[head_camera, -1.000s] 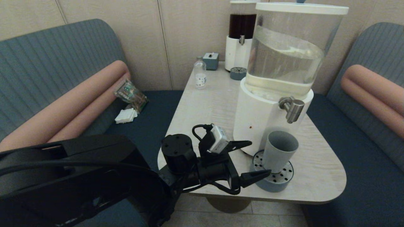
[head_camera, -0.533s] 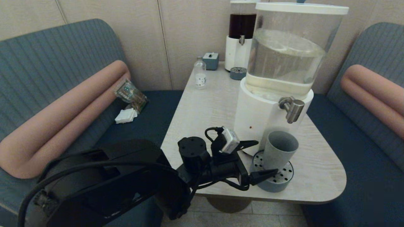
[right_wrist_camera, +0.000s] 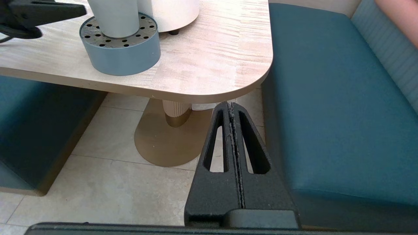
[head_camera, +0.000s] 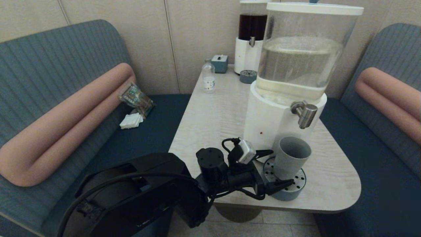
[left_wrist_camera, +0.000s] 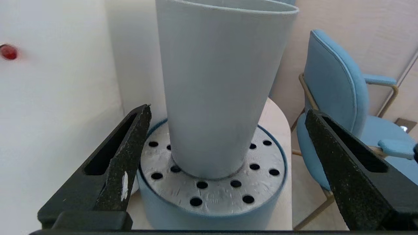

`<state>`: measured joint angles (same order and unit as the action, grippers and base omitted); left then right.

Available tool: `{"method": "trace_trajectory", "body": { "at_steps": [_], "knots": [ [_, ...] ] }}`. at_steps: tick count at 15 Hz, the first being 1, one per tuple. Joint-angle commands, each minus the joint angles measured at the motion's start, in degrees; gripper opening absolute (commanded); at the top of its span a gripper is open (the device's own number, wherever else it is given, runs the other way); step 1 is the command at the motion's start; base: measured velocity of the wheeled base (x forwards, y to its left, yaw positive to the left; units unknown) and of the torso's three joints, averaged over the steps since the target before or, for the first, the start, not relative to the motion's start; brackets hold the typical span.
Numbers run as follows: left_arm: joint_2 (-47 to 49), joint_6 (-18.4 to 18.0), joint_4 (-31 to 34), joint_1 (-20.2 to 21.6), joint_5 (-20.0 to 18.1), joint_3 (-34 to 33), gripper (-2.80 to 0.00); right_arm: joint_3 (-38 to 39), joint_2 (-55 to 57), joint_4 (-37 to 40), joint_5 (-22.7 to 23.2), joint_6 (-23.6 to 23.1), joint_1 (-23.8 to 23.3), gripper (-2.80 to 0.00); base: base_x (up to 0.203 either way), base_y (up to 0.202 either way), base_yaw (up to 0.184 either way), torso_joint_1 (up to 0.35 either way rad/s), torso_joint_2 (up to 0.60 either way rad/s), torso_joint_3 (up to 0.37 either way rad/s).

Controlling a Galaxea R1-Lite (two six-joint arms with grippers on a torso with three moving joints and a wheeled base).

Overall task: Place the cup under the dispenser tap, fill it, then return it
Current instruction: Place the cup next to the water dispenser

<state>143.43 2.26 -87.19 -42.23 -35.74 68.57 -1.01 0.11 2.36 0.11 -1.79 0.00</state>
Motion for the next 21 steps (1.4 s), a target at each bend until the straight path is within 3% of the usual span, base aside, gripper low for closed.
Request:
{"method": "trace_trajectory", "body": {
  "at_steps": [1,12,16,20,21],
  "knots": [
    [1.39,0.09,-0.48,-0.42,-0.2,1.57,0.0,0.05,0.07,0.01,0.07,-0.05,0.0,-2.8,0.0,0.0,0.0,0.0,0.0,0.0],
    [5.35,0.73,-0.48,-2.16,0.15,8.59,0.0,-0.04,0.07,0.01,0.07,-0.05,0.0,-2.8,0.0,0.0,0.0,0.0,0.0,0.0],
    [6.85,0.65,-0.48,-2.24,3.86,12.91,0.0,-0.04,0.07,0.01,0.07,-0.05,0.0,-2.8,0.0,0.0,0.0,0.0,0.0,0.0],
    [7.96,0.65,-0.48,-2.33,4.32,14.75,0.0,-0.04,0.07,0.01,0.06,-0.05,0.0,-2.8,0.0,0.0,0.0,0.0,0.0,0.0],
    [8.23,0.56,-0.48,-2.33,4.68,14.71,-2.8,0.01,0.07,0.01,0.04,-0.05,0.0,-2.8,0.0,0.0,0.0,0.0,0.0,0.0]
  ]
}}
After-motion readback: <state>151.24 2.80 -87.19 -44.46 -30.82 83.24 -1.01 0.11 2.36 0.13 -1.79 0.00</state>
